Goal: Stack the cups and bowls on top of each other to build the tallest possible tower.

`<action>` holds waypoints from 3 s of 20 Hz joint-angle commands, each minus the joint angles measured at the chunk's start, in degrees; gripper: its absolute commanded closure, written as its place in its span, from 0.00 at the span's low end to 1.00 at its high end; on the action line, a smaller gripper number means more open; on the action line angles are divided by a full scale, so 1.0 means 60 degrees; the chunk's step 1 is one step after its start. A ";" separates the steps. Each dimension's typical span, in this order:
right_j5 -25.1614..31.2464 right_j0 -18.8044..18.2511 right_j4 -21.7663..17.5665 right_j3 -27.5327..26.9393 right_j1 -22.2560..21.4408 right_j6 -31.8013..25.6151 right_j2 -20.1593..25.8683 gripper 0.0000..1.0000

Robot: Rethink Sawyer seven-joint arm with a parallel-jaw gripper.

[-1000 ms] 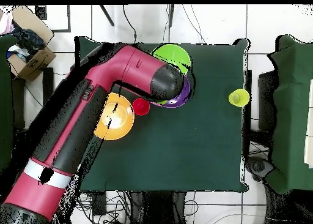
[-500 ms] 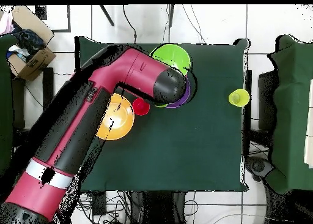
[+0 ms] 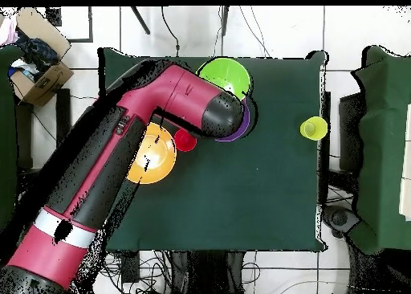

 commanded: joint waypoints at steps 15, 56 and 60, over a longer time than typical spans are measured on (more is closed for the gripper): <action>0.0452 0.0007 0.0581 0.0295 0.0237 0.0515 0.0833 0.00; 0.0475 0.2748 0.1634 0.3755 -0.0086 0.0079 0.1157 0.00; 0.0525 0.2946 0.1640 0.3854 -0.0080 -0.0434 0.1263 0.00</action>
